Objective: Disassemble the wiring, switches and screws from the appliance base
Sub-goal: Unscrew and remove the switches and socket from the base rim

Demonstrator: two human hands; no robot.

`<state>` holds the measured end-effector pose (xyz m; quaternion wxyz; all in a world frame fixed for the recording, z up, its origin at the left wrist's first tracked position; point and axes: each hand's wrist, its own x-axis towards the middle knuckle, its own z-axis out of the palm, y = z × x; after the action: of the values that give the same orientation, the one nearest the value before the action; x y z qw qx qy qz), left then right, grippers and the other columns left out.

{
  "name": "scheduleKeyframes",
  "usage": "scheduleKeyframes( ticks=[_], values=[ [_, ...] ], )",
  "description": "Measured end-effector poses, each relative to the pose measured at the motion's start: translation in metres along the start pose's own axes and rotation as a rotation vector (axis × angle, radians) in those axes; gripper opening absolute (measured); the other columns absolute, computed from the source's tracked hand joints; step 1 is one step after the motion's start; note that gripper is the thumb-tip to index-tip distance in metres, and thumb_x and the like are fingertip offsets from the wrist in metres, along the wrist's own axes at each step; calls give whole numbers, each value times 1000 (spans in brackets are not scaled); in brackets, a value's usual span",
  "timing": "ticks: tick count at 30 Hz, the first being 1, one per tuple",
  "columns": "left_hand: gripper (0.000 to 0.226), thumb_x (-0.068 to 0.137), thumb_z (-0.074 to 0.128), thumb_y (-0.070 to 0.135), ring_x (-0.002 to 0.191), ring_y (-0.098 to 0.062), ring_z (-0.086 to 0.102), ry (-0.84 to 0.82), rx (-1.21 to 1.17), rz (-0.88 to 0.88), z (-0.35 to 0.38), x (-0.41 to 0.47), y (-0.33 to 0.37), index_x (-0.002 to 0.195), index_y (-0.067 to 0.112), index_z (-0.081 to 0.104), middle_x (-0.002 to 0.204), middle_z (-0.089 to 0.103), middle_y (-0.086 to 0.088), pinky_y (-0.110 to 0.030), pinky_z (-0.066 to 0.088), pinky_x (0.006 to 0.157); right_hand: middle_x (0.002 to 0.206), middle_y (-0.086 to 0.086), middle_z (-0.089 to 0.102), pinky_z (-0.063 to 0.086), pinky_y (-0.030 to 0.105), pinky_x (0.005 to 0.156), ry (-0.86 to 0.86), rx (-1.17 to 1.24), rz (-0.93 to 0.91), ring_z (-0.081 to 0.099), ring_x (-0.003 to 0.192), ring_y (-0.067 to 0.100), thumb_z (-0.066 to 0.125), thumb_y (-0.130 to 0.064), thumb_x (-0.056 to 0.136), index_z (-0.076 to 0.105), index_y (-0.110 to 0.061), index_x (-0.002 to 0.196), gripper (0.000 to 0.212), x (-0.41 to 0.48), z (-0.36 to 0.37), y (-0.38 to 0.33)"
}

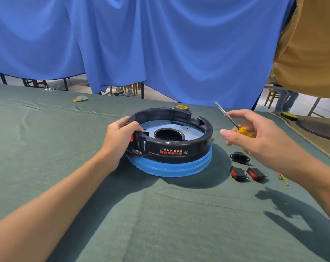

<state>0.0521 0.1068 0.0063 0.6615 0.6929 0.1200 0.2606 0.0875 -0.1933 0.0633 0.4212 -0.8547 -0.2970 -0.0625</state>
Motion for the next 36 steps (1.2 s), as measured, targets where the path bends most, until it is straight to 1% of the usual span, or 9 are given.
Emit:
scheduleKeyframes(
  ticks=[5,10,14,18,20,22,25,32,36],
  values=[
    [35,67,55,14,78,-25,63,-193,-117,-81,-20,4,0,93,25,77,93,69,-11,-30,50,66,80,-3,71,38,32,62,-47,39,-43,44,49,3,53,-69,75,54,-39,112,48,6,11,-24],
    [48,67,53,19,98,-33,65,-343,-125,-147,-28,7,-1,110,21,73,116,68,-17,-42,50,86,83,-7,69,40,41,64,-183,29,-110,44,59,17,46,-35,100,57,-29,105,13,11,18,-38],
    [31,80,60,28,89,-29,71,-211,-65,-108,-25,7,-1,105,15,72,105,72,-17,-46,54,86,84,-12,67,42,21,62,-284,-190,-190,52,67,9,49,-28,99,61,-35,105,15,16,28,-43],
    [21,92,59,20,86,-25,73,-171,-44,-67,-23,9,-4,107,17,73,99,75,-9,-36,60,74,90,-13,66,41,18,70,-281,-368,-222,53,80,8,52,-31,98,66,-35,108,18,25,48,-51],
    [21,93,57,22,86,-26,73,-191,-50,-71,-23,7,-4,103,17,75,97,76,-9,-34,60,71,106,-10,68,46,33,86,-259,-448,-231,57,96,16,52,-36,97,67,-37,109,19,31,62,-54],
    [23,95,55,24,85,-26,73,-199,-47,-76,-21,6,-4,100,18,77,97,76,-9,-34,59,71,110,-6,68,47,40,85,-220,-490,-235,57,102,24,51,-42,96,68,-39,106,20,36,76,-58],
    [23,95,54,23,88,-30,71,-184,-55,-84,-20,4,-3,105,16,74,98,75,-10,-41,57,80,112,-6,68,38,33,73,-183,-555,-279,57,98,24,50,-45,96,68,-40,106,22,40,93,-59],
    [26,96,53,24,89,-39,68,-168,-40,-102,-19,3,0,113,13,71,96,75,-15,-47,55,82,110,-9,68,35,33,72,-139,-528,-275,48,85,18,50,-43,97,69,-40,104,21,45,95,-55],
    [23,96,53,22,78,-29,71,-179,-59,-93,-19,2,0,106,13,73,89,76,-10,-35,57,68,91,-11,64,35,31,66,-169,-509,-288,51,78,19,51,-41,97,71,-41,103,21,47,99,-57]
  ],
)
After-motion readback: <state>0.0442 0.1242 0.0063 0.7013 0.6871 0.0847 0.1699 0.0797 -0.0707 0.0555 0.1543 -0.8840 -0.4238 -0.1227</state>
